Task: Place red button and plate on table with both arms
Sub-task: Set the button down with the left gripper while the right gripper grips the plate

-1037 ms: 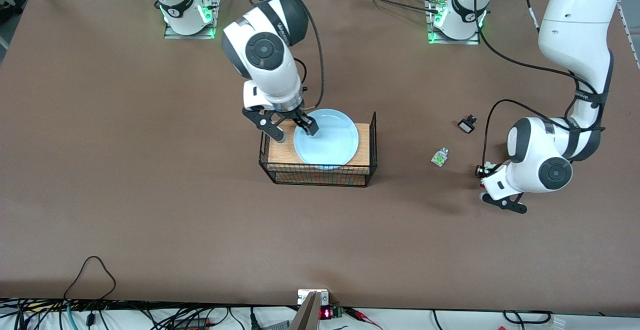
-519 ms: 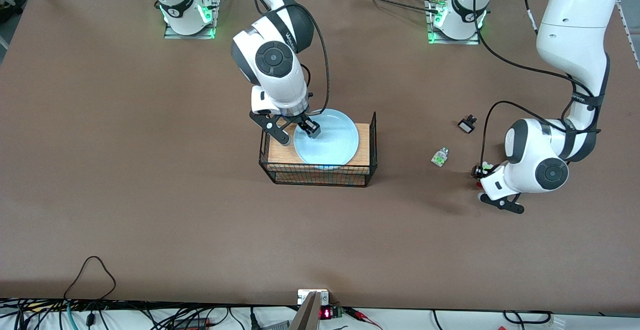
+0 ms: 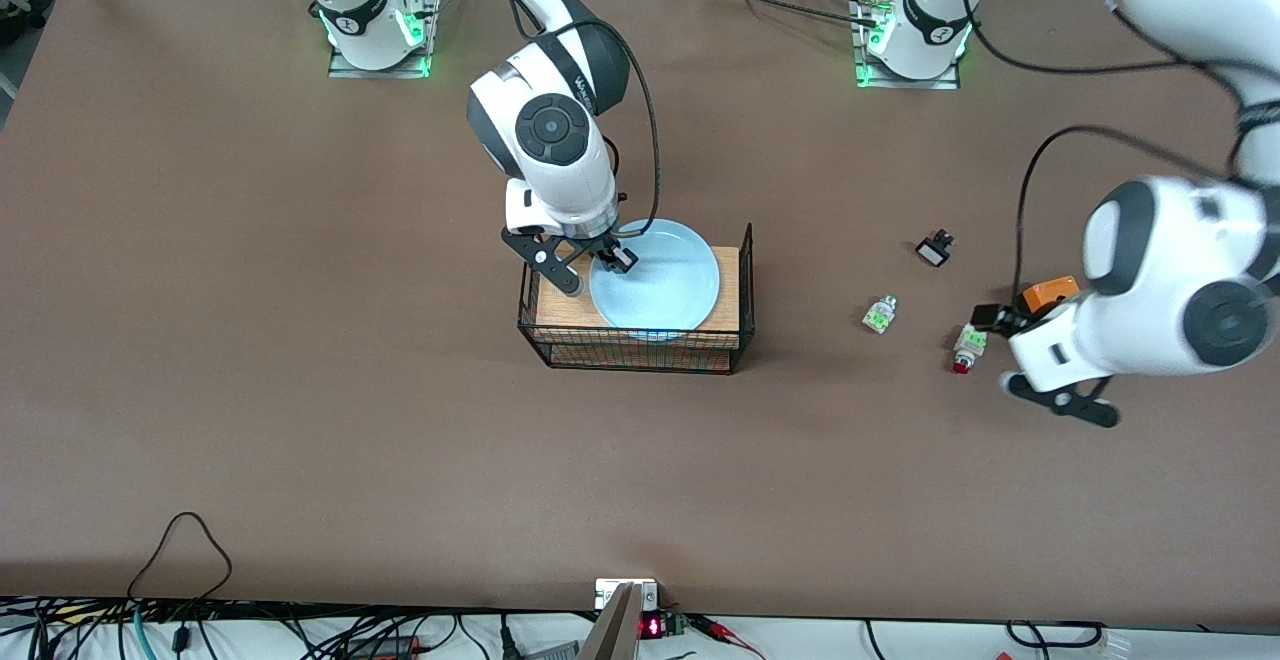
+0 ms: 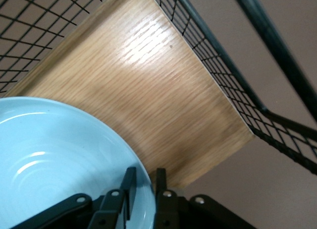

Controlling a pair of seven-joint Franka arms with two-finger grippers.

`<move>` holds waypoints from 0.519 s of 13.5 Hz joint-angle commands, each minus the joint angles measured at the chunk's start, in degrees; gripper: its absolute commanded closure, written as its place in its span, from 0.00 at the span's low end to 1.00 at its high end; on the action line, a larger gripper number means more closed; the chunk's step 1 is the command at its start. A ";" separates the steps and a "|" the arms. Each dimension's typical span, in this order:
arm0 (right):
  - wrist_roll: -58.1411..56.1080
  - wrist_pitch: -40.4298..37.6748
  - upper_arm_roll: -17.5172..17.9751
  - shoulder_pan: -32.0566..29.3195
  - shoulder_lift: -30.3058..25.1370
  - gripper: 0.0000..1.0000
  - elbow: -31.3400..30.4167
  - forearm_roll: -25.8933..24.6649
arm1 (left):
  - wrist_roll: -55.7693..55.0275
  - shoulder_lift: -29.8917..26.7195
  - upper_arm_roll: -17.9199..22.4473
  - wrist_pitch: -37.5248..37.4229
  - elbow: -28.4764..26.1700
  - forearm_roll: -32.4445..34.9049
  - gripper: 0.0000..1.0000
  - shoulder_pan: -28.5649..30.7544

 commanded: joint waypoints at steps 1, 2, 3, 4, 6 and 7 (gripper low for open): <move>-0.98 -0.52 -0.49 0.77 0.25 0.98 0.47 -0.04 | -0.16 -2.30 -0.93 -6.38 6.69 -0.96 0.00 0.11; -1.16 -0.35 -0.49 0.86 0.25 1.00 0.46 -0.04 | -0.51 -3.45 -1.37 -7.26 8.71 -2.19 0.00 0.02; -1.59 -0.26 -0.49 0.86 -0.01 1.00 0.55 0.05 | -0.60 -5.02 -1.20 -8.92 9.60 -2.64 0.00 0.11; -1.60 -0.43 -0.58 0.86 -0.71 1.00 0.55 0.23 | -1.56 -8.52 -1.02 -9.20 8.04 -2.82 0.00 0.11; -1.60 -2.18 -0.49 0.68 -4.03 1.00 0.46 0.40 | -8.47 -15.80 -0.85 -7.98 -1.67 -2.65 0.00 0.37; -1.68 -4.80 -0.49 0.42 -5.79 1.00 0.64 1.45 | -11.64 -20.72 -0.58 -3.10 -9.74 -2.38 0.00 0.46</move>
